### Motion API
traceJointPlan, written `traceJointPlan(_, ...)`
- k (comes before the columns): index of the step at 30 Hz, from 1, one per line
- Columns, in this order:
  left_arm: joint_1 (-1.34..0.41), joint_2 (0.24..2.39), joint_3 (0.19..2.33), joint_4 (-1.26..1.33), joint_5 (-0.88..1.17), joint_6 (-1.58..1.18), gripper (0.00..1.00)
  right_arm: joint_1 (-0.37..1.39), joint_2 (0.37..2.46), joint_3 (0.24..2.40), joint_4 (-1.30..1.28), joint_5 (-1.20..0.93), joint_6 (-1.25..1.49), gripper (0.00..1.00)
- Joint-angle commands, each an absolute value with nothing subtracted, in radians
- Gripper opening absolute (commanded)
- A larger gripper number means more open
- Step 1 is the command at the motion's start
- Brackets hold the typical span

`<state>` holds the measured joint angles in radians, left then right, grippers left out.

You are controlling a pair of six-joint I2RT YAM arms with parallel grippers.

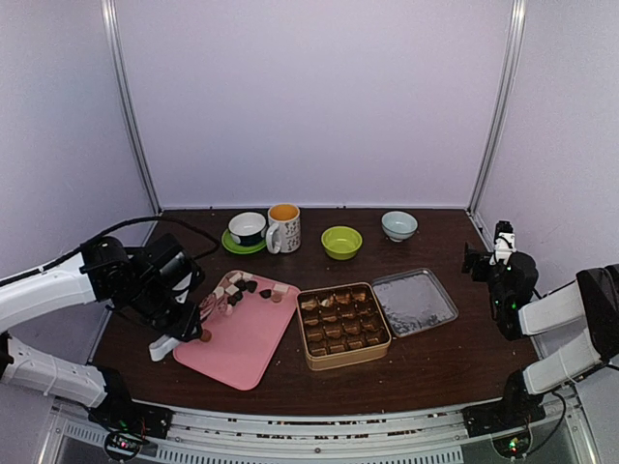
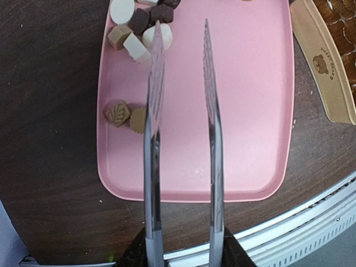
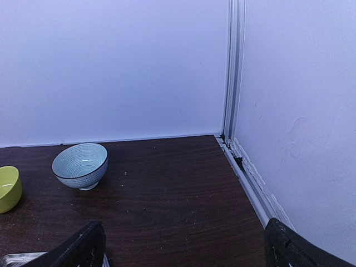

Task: Pack the chocolate
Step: Pick up the fake chocolate from the plate.

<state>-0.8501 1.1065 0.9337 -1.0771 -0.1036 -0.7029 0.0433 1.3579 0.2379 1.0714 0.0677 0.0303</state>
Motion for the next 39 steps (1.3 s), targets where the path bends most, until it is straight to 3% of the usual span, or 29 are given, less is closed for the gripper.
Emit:
traceJointPlan(1, -0.844, 1.077, 0.912, -1.121, -0.062, -0.734, 0.38, 0.037, 1.359, 0.248, 1.094, 0.066, 0.033, 1.0)
traceJointPlan(19, -0.828, 1.093, 0.875, -1.159, -0.097, -0.764, 0.49, 0.037, 1.36, 0.248, 1.094, 0.067, 0.032, 1.0)
traceJointPlan(39, -0.811, 1.121, 0.836, -1.124, -0.084, -0.739, 0.48, 0.037, 1.359, 0.247, 1.094, 0.066, 0.033, 1.0)
